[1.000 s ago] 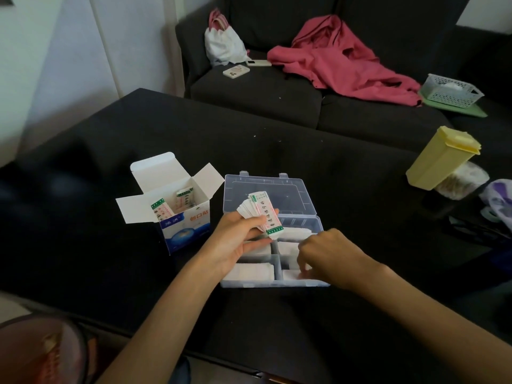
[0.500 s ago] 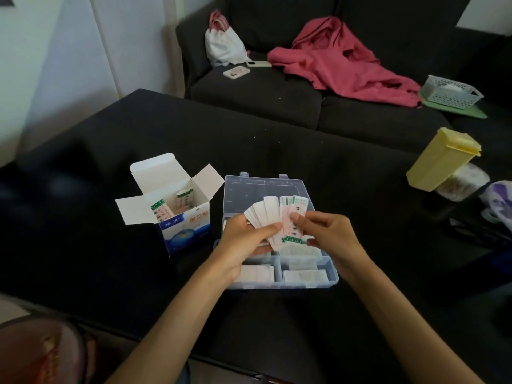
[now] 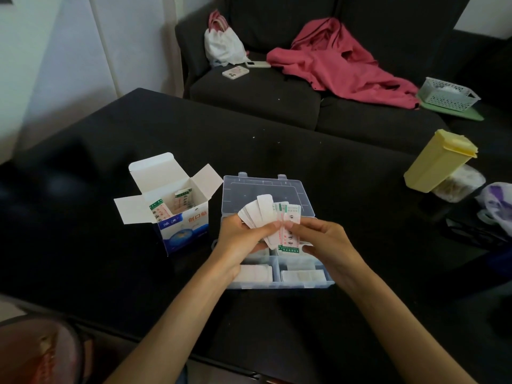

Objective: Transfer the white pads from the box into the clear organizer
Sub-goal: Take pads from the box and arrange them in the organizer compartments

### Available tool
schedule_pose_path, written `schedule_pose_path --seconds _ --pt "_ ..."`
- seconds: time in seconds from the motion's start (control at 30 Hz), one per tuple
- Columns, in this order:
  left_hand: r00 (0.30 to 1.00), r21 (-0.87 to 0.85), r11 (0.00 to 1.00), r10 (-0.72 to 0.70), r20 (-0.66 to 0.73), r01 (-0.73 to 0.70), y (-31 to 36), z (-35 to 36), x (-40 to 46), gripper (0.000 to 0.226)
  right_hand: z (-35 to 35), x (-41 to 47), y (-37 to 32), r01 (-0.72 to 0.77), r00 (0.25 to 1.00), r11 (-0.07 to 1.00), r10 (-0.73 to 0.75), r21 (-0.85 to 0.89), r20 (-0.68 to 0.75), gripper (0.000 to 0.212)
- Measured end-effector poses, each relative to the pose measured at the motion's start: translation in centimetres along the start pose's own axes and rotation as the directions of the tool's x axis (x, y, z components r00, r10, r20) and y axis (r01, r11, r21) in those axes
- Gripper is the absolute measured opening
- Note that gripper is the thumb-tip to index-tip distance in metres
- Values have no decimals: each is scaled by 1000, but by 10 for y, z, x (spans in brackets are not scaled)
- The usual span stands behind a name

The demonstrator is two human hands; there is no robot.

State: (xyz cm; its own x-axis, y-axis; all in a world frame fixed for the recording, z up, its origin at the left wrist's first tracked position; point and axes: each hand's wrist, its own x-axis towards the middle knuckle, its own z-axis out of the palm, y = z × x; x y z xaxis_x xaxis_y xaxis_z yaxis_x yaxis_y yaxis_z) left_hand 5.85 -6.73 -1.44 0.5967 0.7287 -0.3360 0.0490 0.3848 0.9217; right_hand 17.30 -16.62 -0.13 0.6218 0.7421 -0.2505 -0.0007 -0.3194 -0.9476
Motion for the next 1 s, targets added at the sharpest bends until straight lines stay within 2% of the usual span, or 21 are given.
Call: schedule_pose_path --seconds 0.07,0.23,0.3,0.43,0.5,0.57,0.63,0.73,0.8,0.9,0.93,1.0 --pt "1000 -13 1000 9 -27 -9 0 0 0 26 4 -4 2 38 999 999 -38 7 -28 9" --pt "997 6 999 52 -56 -51 -6 6 -1 26 19 -11 2 186 974 969 -203 -162 -98 20" --pt "998 0 999 43 -37 -43 -5 5 -2 25 20 -10 3 214 968 957 -234 -196 -89 19" --pt "1000 -25 1000 8 -21 -9 -1 -1 -1 25 8 -7 3 210 964 967 -229 -143 -133 18" --pt "1000 -55 998 5 -28 -6 2 -5 0 24 -5 -9 6 250 950 943 -282 -218 -134 19" --pt "999 -69 998 9 -46 -12 4 -7 2 24 -21 -14 9 393 900 819 -436 -419 -8 20" --pt "998 -46 999 9 -61 -12 4 -7 3 25 -36 -21 9 544 824 610 -517 -576 232 27" --pt "997 -3 1000 2 -81 -2 3 -6 5 28 -49 -23 17 664 702 186 -490 -725 517 24" --pt "997 -6 1000 -1 -79 0 3 -4 6 26 -53 -20 20 690 661 9 -417 -724 624 8" --pt "996 15 1000 4 -84 -3 3 -4 6 30 -47 -15 14 698 690 -24 -248 -716 680 12" --pt "996 20 1000 0 -85 2 2 -4 6 31 -45 -13 11 686 713 3 -203 -727 671 16" --pt "997 11 1000 -22 -79 23 1 -5 6 32 -42 -8 3 601 799 154 -86 -784 595 23"
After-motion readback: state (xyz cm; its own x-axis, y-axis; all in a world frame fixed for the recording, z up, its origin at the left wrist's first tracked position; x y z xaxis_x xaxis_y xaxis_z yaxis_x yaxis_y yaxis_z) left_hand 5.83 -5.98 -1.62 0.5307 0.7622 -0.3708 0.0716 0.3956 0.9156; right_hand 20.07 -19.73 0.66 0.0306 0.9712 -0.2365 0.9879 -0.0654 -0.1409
